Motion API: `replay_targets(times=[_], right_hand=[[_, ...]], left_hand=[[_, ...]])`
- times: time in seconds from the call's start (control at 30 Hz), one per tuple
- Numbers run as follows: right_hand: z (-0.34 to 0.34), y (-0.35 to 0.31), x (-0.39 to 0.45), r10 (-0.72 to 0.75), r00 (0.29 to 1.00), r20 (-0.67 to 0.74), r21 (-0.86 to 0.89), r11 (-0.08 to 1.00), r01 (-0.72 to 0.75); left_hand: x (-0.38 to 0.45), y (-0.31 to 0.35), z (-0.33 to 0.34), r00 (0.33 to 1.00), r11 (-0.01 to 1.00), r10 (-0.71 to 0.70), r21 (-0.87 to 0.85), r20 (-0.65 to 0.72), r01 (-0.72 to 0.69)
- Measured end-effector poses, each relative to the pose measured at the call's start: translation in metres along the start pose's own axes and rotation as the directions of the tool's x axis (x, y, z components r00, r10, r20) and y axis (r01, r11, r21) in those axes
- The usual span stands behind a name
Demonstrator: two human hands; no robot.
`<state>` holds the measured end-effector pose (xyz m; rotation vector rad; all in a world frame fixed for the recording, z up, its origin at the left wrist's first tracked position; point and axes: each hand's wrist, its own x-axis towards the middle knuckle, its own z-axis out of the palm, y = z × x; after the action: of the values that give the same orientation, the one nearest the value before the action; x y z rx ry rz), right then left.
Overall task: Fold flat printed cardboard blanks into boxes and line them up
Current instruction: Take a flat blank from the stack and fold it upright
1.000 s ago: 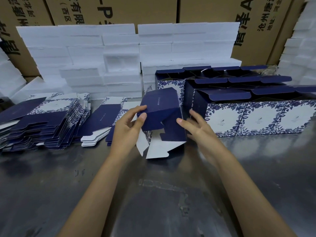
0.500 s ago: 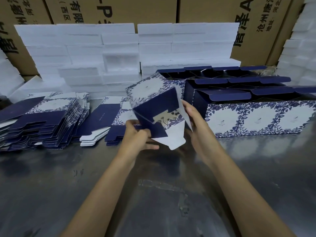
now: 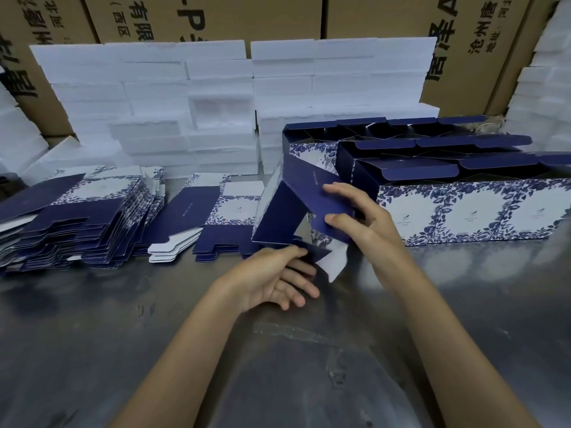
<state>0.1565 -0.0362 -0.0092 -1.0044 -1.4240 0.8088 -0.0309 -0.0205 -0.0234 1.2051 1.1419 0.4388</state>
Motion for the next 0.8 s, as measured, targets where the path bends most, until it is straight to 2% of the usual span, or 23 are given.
replay_targets(times=[0.07,0.1,0.13,0.17,0.2,0.23,0.27,0.3,0.33,0.37,0.4,0.43,0.47,0.57,0.7,0.8], right_hand=[[0.001,0.0,-0.001,0.028,0.999,0.017,-0.049,0.998,-0.027],[0.001,0.0,-0.001,0.037,0.999,0.02,-0.069,0.997,-0.035],[0.002,0.0,-0.002,0.043,0.999,0.026,-0.091,0.995,-0.041],[0.004,0.0,-0.002,0.049,0.998,0.035,-0.113,0.993,-0.045],[0.005,0.0,-0.003,0.055,0.997,0.047,-0.131,0.99,-0.049],[0.007,-0.001,-0.003,0.059,0.997,0.058,-0.147,0.988,-0.05],[0.008,-0.001,-0.004,0.057,0.996,0.065,-0.161,0.986,-0.046],[0.01,-0.002,-0.004,0.048,0.996,0.07,-0.173,0.984,-0.035],[0.011,-0.002,-0.004,0.034,0.997,0.075,-0.183,0.983,-0.02],[0.012,-0.001,-0.004,0.019,0.997,0.077,-0.193,0.981,-0.004],[0.012,-0.001,-0.004,0.007,0.997,0.077,-0.198,0.98,0.009],[0.012,-0.001,-0.004,-0.002,0.997,0.073,-0.198,0.98,0.017],[0.012,0.0,-0.004,-0.006,0.998,0.065,-0.191,0.981,0.018],[0.009,-0.001,-0.003,0.0,0.999,0.038,-0.165,0.986,0.007],[0.005,-0.003,-0.003,0.02,0.999,0.03,-0.151,0.988,-0.015],[0.003,-0.006,-0.004,0.051,0.996,0.07,-0.111,0.993,-0.043]], left_hand=[[-0.007,0.004,-0.002,0.996,0.997,-0.009,0.077,-0.09,0.016],[-0.01,0.007,-0.005,0.982,0.996,0.007,0.093,-0.19,0.011],[-0.013,0.009,-0.009,0.946,0.995,0.044,0.095,-0.32,-0.014],[-0.014,0.01,-0.013,0.876,0.991,0.114,0.111,-0.468,-0.07],[-0.015,0.011,-0.018,0.759,0.975,0.219,0.166,-0.613,-0.148],[-0.016,0.011,-0.022,0.591,0.939,0.344,0.26,-0.729,-0.226],[-0.017,0.011,-0.024,0.422,0.886,0.455,0.35,-0.784,-0.306],[-0.018,0.011,-0.024,0.326,0.824,0.53,0.385,-0.783,-0.415],[-0.019,0.013,-0.02,0.335,0.774,0.577,0.369,-0.745,-0.515],[-0.019,0.013,-0.016,0.401,0.738,0.623,0.335,-0.672,-0.586],[-0.017,0.013,-0.012,0.478,0.722,0.655,0.299,-0.585,-0.624],[-0.015,0.012,-0.01,0.527,0.713,0.681,0.295,-0.509,-0.636],[-0.012,0.009,-0.007,0.541,0.691,0.713,0.318,-0.446,-0.649],[-0.009,0.004,-0.002,0.521,0.677,0.735,0.41,-0.434,-0.611],[-0.01,0.005,0.003,0.52,0.697,0.715,0.416,-0.467,-0.584],[-0.014,0.007,0.005,0.477,0.665,0.745,0.469,-0.466,-0.581]])
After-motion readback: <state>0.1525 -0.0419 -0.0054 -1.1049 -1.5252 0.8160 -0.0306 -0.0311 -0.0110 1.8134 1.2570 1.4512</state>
